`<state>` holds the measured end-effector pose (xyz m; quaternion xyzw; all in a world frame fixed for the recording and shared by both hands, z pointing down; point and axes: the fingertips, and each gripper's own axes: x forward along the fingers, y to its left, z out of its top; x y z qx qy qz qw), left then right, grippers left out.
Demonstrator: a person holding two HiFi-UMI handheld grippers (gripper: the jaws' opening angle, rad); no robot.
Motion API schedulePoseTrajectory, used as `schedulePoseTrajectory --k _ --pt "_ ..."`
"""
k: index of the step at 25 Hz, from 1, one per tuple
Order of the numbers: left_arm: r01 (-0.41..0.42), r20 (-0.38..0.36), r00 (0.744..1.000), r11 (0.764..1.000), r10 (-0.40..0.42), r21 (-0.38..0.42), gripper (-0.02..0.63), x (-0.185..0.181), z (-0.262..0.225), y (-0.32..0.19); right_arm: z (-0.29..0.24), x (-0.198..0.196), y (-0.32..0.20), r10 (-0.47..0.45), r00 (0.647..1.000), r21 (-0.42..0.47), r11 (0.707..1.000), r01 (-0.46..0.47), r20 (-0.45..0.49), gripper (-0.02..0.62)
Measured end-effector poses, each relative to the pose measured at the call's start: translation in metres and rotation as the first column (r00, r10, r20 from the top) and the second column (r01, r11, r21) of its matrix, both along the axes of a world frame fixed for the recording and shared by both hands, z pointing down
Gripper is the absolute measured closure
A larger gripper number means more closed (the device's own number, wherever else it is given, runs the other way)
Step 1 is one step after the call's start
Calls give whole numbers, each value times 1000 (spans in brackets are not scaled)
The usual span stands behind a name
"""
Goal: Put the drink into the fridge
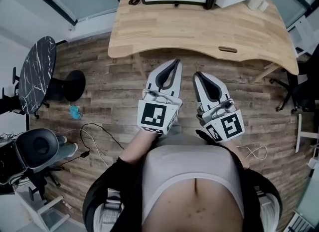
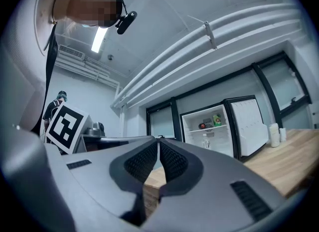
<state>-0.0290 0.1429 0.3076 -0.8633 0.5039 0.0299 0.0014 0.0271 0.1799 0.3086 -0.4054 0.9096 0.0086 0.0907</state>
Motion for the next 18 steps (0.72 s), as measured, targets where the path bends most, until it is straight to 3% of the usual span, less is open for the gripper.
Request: schedulePoseTrajectory --k 10,18 --pt "33 1 999 999 -33 -6 600 48 10 106 19 64 106 18 1000 -42 999 -17 18 558" --pt "77 -1 997 997 -77 0 600 53 7 173 14 77 166 9 1000 -33 999 -8 14 560"
